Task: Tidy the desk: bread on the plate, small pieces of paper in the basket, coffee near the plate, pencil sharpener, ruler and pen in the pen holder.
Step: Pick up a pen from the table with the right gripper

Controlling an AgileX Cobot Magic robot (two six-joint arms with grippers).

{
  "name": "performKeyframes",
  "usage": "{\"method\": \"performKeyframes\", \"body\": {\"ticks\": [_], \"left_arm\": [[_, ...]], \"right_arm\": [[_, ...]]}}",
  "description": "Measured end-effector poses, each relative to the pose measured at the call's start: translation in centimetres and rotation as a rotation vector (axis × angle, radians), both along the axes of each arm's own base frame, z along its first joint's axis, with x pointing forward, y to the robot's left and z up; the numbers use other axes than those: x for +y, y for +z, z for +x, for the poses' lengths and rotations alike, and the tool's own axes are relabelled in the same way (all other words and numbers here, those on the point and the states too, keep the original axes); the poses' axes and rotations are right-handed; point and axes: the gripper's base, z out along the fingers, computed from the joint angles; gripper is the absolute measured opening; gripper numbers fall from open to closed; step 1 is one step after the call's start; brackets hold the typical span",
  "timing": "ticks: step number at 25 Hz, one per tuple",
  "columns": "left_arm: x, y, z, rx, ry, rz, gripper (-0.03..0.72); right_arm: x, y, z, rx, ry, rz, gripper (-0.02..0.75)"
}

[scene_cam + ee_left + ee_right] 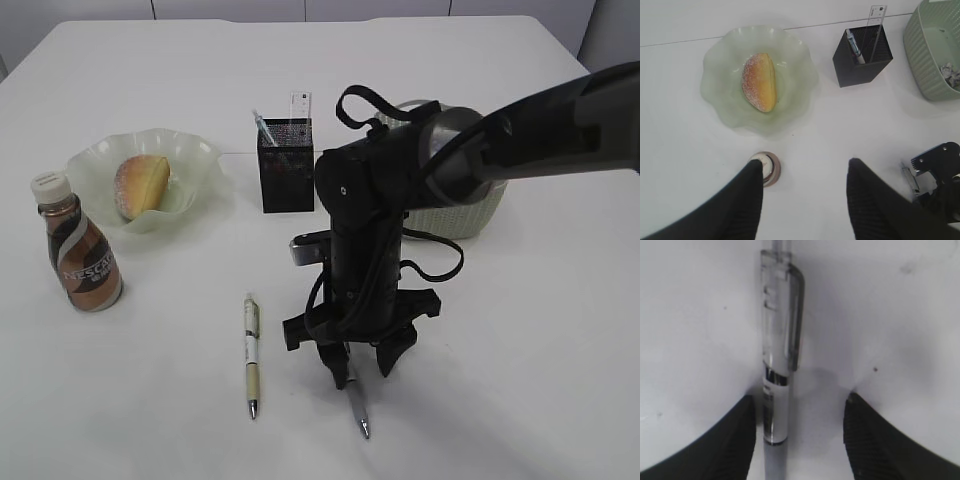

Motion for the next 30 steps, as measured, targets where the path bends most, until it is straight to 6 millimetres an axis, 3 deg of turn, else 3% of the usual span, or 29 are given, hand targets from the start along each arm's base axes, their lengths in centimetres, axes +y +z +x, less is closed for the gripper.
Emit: {"method": "performKeyframes", "body": {"ticks": [2,7,10,24,27,30], "left_arm": [[0.0,0.0,0.0,0.0,0.0,0.0,0.394],[0.0,0.0,0.0,0.0,0.0,0.0,0.386],[0.0,0.0,0.0,0.0,0.0,0.0,0.384],[0.0,0.0,0.0,0.0,0.0,0.0,0.371],[0.0,0.0,0.0,0.0,0.0,0.0,0.37],[0.0,0.0,0.0,0.001,-0.001,-0.004,0.37]], "right_arm": [[0.0,0.0,0.0,-0.001,0.002,-0.003,0.377],[0.0,0.0,0.0,-0.001,0.004,-0.003,0.172],[0.0,0.0,0.0,-0.002,0.007,-0.002,0.087],[-0.3,0.0,-0.4,0.042,0.071,-0.024,0.076],[-0.3,1.4,-0.3,0.003,0.104,-0.005,0.076],[-0.5,5.0,-0.2,-0.118,0.141,0.041,0.076]]}}
